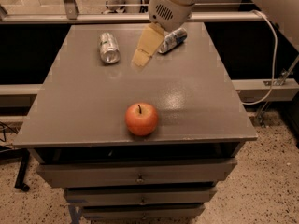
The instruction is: Place 7up can upright
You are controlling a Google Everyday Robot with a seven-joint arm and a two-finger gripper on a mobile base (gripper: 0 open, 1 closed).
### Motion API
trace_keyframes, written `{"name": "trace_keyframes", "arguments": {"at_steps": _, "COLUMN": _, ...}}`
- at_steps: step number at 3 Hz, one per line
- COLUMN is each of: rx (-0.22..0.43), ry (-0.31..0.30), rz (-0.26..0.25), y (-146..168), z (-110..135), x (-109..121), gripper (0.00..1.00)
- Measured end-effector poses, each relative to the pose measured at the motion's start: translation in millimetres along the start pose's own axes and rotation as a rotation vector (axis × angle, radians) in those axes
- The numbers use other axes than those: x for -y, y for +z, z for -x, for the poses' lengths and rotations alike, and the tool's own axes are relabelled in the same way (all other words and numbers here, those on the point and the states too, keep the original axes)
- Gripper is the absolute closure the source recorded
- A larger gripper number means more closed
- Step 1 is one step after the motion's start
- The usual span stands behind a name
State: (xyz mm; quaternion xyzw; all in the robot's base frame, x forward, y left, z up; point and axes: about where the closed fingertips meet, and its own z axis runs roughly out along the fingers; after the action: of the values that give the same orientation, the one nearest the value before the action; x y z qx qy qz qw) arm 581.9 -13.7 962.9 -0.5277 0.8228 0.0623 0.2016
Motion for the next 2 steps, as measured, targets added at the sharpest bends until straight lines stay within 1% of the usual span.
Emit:
{"name": "trace_keyframes", "arguments": {"at_steps": 1, "rx": 0.016, "ry": 0.07, "rz": -0.055, "y": 5.5, "z": 7.1, "x": 6.9, "gripper": 0.0}}
{"name": "trace_keyframes", "arguments": {"at_steps": 2, "rx": 0.06, "ry": 0.208, "rz": -0.169, "y": 27.7, "z": 35.1, "x": 43.8, "gripper": 0.0}}
